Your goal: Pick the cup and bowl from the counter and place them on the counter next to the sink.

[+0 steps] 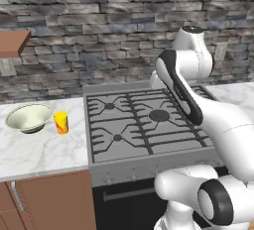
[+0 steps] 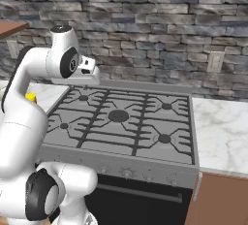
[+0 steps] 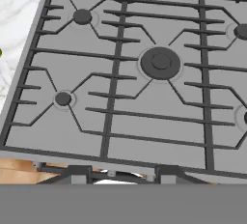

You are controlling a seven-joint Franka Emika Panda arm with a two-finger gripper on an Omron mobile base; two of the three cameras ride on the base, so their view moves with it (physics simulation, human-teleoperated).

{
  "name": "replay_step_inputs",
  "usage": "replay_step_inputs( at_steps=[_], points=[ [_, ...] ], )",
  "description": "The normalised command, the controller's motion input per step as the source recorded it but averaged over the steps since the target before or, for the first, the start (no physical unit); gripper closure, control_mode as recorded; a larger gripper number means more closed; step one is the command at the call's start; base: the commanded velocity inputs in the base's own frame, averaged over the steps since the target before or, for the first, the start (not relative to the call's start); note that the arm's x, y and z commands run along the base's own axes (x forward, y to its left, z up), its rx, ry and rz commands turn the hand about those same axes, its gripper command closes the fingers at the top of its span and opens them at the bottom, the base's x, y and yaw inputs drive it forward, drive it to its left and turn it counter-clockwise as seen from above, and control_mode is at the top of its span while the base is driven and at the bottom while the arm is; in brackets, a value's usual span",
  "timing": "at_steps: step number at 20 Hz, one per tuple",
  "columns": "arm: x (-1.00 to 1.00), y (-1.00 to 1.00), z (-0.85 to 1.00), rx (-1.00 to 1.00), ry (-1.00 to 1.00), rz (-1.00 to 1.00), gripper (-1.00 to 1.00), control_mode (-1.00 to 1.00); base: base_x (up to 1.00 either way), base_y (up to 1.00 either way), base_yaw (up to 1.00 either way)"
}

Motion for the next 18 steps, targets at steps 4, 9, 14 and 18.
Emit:
replay_step_inputs(
  at_steps=[4, 9, 14, 18],
  points=[
    [0.03, 0.0, 0.0, 0.0, 0.0, 0.0, -1.0, -1.0, 0.0, 0.0, 0.0],
    [0.0, 0.18, -0.01, 0.0, 0.0, -0.03, -1.0, -1.0, 0.0, 0.0, 0.0],
    [0.22, 0.43, -0.06, 0.0, 0.0, -0.04, -1.0, -1.0, 0.0, 0.0, 0.0],
    [0.33, 0.58, -0.07, 0.0, 0.0, -0.08, -1.0, -1.0, 0.0, 0.0, 0.0]
  ],
)
